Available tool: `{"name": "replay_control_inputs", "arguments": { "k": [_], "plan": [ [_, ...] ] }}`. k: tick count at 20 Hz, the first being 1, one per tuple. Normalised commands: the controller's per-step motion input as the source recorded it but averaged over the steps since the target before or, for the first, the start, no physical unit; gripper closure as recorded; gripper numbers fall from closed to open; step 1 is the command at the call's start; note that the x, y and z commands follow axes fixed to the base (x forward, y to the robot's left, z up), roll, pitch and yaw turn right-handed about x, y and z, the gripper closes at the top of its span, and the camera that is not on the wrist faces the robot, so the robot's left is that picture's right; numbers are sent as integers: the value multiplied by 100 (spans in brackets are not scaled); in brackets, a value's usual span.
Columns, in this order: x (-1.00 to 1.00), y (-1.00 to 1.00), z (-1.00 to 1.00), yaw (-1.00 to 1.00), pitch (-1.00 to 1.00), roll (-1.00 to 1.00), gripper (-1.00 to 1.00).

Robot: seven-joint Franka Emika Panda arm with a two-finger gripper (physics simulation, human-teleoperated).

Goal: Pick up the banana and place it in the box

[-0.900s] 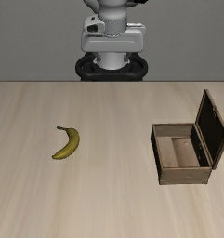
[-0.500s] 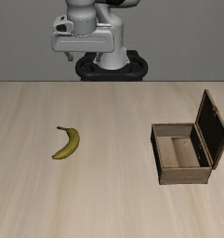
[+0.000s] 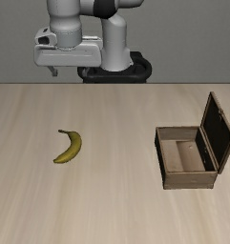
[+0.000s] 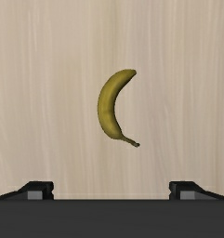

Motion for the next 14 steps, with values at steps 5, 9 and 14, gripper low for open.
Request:
{"name": "replay_control_inputs", "arguments": {
  "k": [5, 9, 14],
  "plan": [
    [100, 0, 0, 0, 0, 0, -100],
    [25, 0, -75, 0, 0, 0, -100],
    [0, 0, -100, 0, 0, 0, -100]
  ]
}}
